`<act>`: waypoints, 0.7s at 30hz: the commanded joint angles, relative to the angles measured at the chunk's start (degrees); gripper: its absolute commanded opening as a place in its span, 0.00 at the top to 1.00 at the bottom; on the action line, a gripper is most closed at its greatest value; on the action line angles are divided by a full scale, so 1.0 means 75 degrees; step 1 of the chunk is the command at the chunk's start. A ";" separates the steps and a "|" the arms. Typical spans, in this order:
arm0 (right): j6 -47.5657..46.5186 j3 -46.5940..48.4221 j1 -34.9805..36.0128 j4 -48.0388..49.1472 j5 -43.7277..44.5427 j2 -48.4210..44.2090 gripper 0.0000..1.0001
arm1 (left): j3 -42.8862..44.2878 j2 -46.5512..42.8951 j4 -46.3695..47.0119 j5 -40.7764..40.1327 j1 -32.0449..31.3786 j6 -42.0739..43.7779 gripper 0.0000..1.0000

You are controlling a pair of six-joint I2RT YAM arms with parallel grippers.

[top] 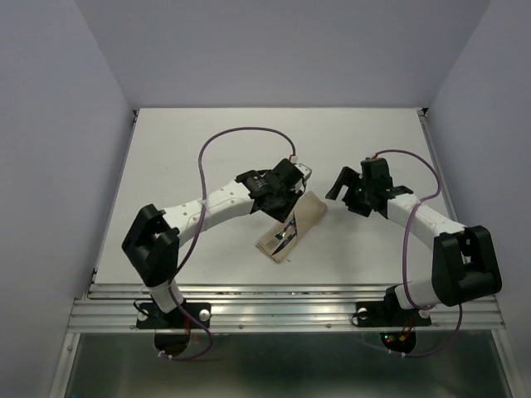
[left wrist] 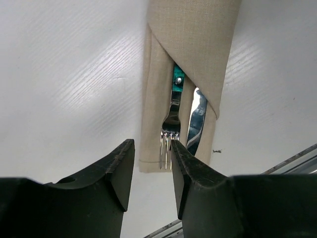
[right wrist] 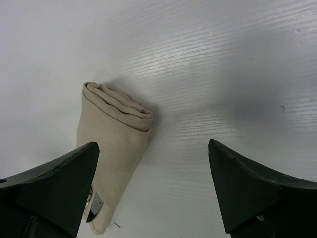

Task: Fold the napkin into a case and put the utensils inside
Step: Stuff the fork into the folded napkin, then reset both arms

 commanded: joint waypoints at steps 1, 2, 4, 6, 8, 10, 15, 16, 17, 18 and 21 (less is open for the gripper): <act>-0.0337 0.0549 0.0073 -0.0543 0.0943 -0.0176 0.02 | -0.0378 -0.0988 -0.0166 -0.0458 0.0122 -0.0312 0.53; -0.0361 0.0608 0.0073 -0.0741 0.1479 -0.0199 0.00 | -0.0495 -0.1128 -0.0142 -0.0563 0.0169 -0.0382 0.53; -0.0420 0.0725 0.0073 -0.0953 0.2020 -0.0363 0.00 | -0.0589 -0.1595 -0.0014 -0.0681 0.0368 -0.0569 0.53; -0.0327 0.0749 0.0073 -0.1223 0.2969 -0.0596 0.00 | -0.0660 -0.1901 0.0103 -0.0844 0.0509 -0.0675 0.53; -0.0256 0.0726 0.0073 -0.1399 0.3790 -0.0773 0.00 | -0.0672 -0.2359 0.0337 -0.1067 0.0720 -0.0804 0.53; -0.0197 0.0713 0.0073 -0.1539 0.4456 -0.1042 0.00 | -0.0695 -0.2804 0.0560 -0.1405 0.0965 -0.0979 0.53; -0.0068 0.0620 0.0073 -0.1798 0.5338 -0.1534 0.00 | -0.0835 -0.3507 0.1005 -0.1501 0.1762 -0.1284 0.53; -0.0057 0.0573 0.0073 -0.1798 0.5421 -0.1640 0.00 | -0.0859 -0.3729 0.1122 -0.1525 0.1880 -0.1343 0.53; -0.0022 0.0527 0.0073 -0.1810 0.5572 -0.1850 0.00 | -0.0952 -0.3824 0.1193 -0.1560 0.1997 -0.1390 0.53; 0.0037 0.0422 0.0073 -0.1810 0.5632 -0.1956 0.00 | -0.1058 -0.4034 0.1310 -0.1606 0.2160 -0.1472 0.53; 0.0130 0.0222 0.0073 -0.1810 0.5866 -0.2332 0.00 | -0.1222 -0.4432 0.1474 -0.1981 0.2372 -0.1648 0.53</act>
